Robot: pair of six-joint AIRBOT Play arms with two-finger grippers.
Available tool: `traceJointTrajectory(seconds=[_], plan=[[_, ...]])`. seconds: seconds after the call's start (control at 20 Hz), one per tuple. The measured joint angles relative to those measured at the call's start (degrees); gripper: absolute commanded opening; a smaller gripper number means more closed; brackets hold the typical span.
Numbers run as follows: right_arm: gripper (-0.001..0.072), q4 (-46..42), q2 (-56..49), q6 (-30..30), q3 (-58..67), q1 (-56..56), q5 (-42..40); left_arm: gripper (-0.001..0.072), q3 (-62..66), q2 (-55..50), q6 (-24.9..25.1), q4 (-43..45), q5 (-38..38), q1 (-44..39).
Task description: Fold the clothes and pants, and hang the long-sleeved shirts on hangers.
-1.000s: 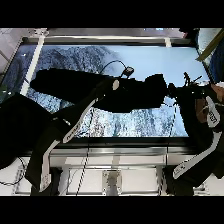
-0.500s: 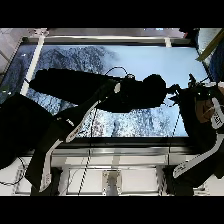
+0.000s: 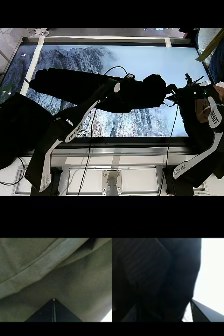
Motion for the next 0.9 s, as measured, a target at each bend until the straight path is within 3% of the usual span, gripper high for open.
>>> traceJointTrajectory(seconds=[0.05,0.1,0.25,0.3,0.4,0.7,0.9], plan=[[0.0691,0.6,-0.3,0.0,0.0,0.4,-0.2,0.0009,0.0,0.3,0.0,0.0,0.0,0.1],[0.0608,1.0,-0.5,0.0,0.0,0.7,-0.4,0.0009,0.0,0.5,0.0,0.0,0.0,0.2],[0.0265,1.9,-1.0,-0.1,-0.1,1.3,-1.6,0.0009,0.0,0.8,0.0,0.0,0.0,0.7],[0.0060,2.3,-1.1,-0.2,-0.1,1.4,-1.8,0.0009,0.0,0.7,0.0,0.0,0.0,0.9],[0.0018,4.3,-1.0,-0.5,0.0,1.5,-1.8,0.0009,0.0,0.3,-0.5,0.1,0.0,1.3],[0.0017,12.8,3.1,-4.4,2.1,1.9,5.2,0.0009,0.0,-1.4,-6.7,-1.1,-0.3,1.6],[0.0017,14.6,7.1,-4.5,7.6,5.6,9.0,0.0009,0.0,-1.6,-7.9,-5.7,-0.7,1.5]])
